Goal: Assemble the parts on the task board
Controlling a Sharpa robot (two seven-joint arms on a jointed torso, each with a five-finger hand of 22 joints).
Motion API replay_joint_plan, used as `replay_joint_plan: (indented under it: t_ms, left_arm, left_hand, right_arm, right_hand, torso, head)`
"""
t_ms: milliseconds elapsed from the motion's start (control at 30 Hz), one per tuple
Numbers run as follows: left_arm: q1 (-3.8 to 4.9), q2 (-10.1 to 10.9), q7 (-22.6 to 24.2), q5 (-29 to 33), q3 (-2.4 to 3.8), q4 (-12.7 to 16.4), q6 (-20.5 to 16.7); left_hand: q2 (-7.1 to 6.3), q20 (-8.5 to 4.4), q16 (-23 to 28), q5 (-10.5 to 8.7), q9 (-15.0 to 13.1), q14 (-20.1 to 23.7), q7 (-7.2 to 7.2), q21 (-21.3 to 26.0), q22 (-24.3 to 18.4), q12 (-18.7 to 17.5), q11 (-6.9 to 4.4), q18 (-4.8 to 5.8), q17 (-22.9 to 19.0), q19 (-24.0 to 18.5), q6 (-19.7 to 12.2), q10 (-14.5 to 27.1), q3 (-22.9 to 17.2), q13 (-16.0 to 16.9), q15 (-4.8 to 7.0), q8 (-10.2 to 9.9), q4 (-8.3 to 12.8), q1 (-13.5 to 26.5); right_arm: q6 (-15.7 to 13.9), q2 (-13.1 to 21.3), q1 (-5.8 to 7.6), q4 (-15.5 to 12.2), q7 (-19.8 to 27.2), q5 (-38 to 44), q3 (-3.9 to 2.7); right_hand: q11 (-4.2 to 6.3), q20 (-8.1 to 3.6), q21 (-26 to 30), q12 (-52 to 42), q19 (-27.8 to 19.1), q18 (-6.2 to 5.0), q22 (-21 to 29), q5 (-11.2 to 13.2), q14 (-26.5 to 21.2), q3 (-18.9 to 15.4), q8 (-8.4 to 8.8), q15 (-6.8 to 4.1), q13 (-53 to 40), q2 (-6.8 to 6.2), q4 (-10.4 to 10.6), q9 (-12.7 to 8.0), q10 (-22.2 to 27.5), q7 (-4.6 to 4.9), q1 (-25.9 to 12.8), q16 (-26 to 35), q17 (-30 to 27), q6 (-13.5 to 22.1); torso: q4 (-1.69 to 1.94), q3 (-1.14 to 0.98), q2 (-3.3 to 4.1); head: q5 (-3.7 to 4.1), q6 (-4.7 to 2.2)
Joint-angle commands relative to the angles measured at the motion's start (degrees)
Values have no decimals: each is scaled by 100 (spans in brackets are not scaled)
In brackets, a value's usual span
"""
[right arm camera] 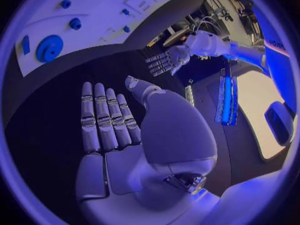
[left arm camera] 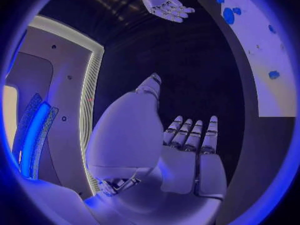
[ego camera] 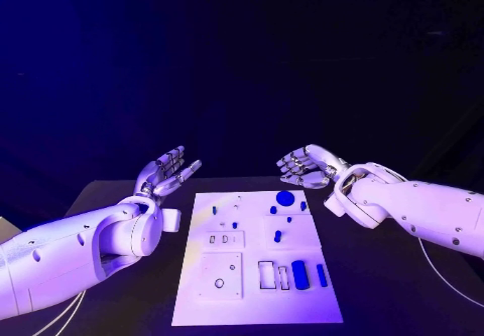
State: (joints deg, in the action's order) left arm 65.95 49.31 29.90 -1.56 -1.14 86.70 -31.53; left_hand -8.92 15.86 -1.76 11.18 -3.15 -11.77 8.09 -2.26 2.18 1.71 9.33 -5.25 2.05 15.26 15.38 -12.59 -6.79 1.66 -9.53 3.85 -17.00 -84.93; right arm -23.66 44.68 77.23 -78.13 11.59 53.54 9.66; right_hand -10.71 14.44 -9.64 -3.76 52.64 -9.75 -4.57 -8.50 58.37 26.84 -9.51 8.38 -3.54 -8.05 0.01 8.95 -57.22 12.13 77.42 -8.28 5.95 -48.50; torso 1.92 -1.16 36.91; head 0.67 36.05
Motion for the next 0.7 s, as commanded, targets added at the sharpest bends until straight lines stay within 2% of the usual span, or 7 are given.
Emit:
replay_joint_plan:
  t_ms: [33,367,533,600,633,667,700]
  left_arm:
    - [14,81,99,-138,18,169,-77]
    - [15,346,87,-120,46,762,-81]
    - [14,448,128,77,48,1017,22]
    - [13,490,110,144,49,1097,153]
    - [13,502,100,160,49,1120,181]
    - [13,512,86,176,49,1143,210]
    - [13,519,71,187,49,1160,241]
  left_hand:
    - [-75,-23,20,35,13,49,346,19,-5,-20,6,-98,-10,-59,-53,59,52,-10,-2,-43,-5,13]
    - [-69,-62,17,38,17,50,380,17,-5,-18,42,-176,-12,-90,-60,68,58,-8,-20,-52,-5,18]
    - [173,31,-12,13,-5,-84,439,-10,10,2,104,-345,9,-62,84,-69,-173,8,-113,-26,15,1]
    - [322,88,-120,-7,-39,-552,540,-85,48,69,238,-385,88,161,275,-522,-355,50,-207,22,42,-2]
    - [360,93,-295,-11,-64,-1197,606,-262,141,138,367,-371,199,692,403,-941,-436,88,-260,58,59,-7]
    - [388,102,-584,-16,-98,-2190,628,-636,327,289,503,-282,375,1752,577,-1695,-522,152,-357,109,81,-21]
    - [405,88,-756,-16,-132,-2780,644,-801,400,392,535,-291,484,2203,753,-2212,-570,192,-339,163,92,-20]
  right_arm:
    - [427,-8,40,-35,-663,1761,-7]
    - [690,-28,114,-137,-1249,3416,-12]
    - [848,-71,118,-157,-1341,3767,-11]
    - [909,-100,111,-149,-1369,3870,-11]
    - [929,-110,108,-145,-1377,3903,-11]
    - [949,-123,104,-139,-1384,3932,-10]
    - [967,-136,100,-134,-1388,3956,-10]
  right_hand:
    - [163,-198,-160,5,579,-78,-10,163,630,193,-113,-207,0,-93,56,35,-578,15,74,-159,58,-571]
    - [455,-758,-985,16,1784,-76,-408,357,2140,55,-97,-671,-3,-353,172,16,-1161,-203,101,-855,549,-953]
    - [528,-905,-1401,23,2092,-59,-673,324,2611,15,-33,-784,-8,-461,286,-16,-1274,-272,117,-1382,1018,-1036]
    - [585,-972,-1785,36,2204,-50,-963,275,2689,68,24,-822,-11,-579,431,-35,-1327,-306,141,-2085,1596,-1091]
    - [582,-971,-1851,28,2157,-44,-1030,281,2612,102,42,-824,-13,-581,470,-39,-1330,-306,161,-2225,1724,-1093]
    - [574,-973,-1917,23,2145,-47,-1089,271,2596,119,55,-824,-14,-593,497,-41,-1327,-316,173,-2360,1831,-1093]
    - [571,-975,-2015,23,2163,-46,-1169,261,2615,130,69,-835,-15,-616,527,-42,-1316,-325,178,-2547,1963,-1091]
  torso:
    - [54,-18,117]
    - [138,-22,284]
    - [176,-32,354]
    - [199,-37,386]
    - [208,-37,395]
    - [214,-38,400]
    - [223,-40,405]
  head:
    - [52,-27]
    - [164,-18]
    - [187,-7]
    - [195,-3]
    - [196,-2]
    - [201,0]
    - [206,8]
